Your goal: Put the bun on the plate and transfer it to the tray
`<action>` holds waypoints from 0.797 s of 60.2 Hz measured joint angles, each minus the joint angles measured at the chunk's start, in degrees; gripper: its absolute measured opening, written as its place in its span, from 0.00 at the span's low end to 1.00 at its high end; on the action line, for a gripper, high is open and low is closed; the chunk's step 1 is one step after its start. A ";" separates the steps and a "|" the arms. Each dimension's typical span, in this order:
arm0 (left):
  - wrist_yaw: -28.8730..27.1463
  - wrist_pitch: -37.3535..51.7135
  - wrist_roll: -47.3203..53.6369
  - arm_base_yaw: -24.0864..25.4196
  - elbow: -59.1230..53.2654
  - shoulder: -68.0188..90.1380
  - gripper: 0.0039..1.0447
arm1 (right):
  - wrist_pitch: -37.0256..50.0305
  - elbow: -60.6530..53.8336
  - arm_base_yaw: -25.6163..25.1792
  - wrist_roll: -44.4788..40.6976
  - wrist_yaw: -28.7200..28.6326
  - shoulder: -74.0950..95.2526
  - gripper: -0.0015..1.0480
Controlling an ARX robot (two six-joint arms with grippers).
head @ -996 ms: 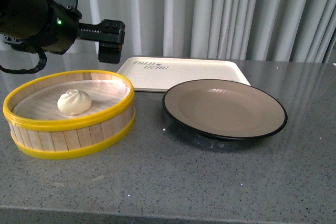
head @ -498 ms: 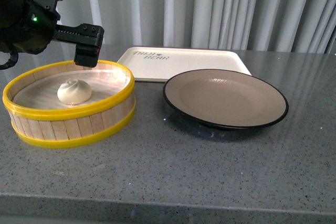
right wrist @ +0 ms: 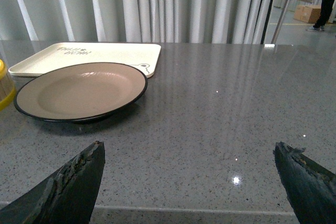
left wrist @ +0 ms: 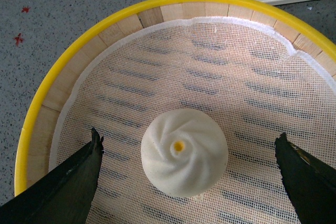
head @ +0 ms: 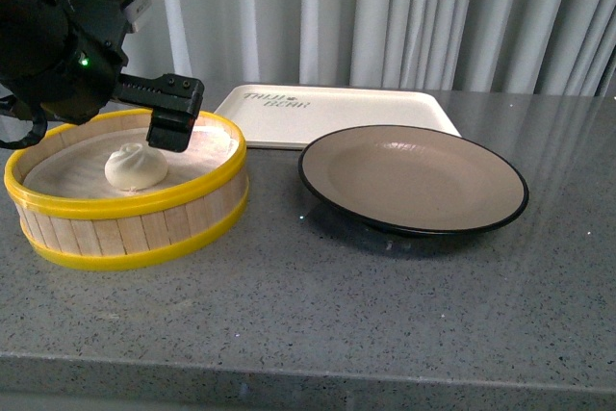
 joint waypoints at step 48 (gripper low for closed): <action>-0.94 -3.80 -3.67 1.44 3.39 3.39 0.94 | 0.00 0.00 0.00 0.00 -0.02 0.00 0.92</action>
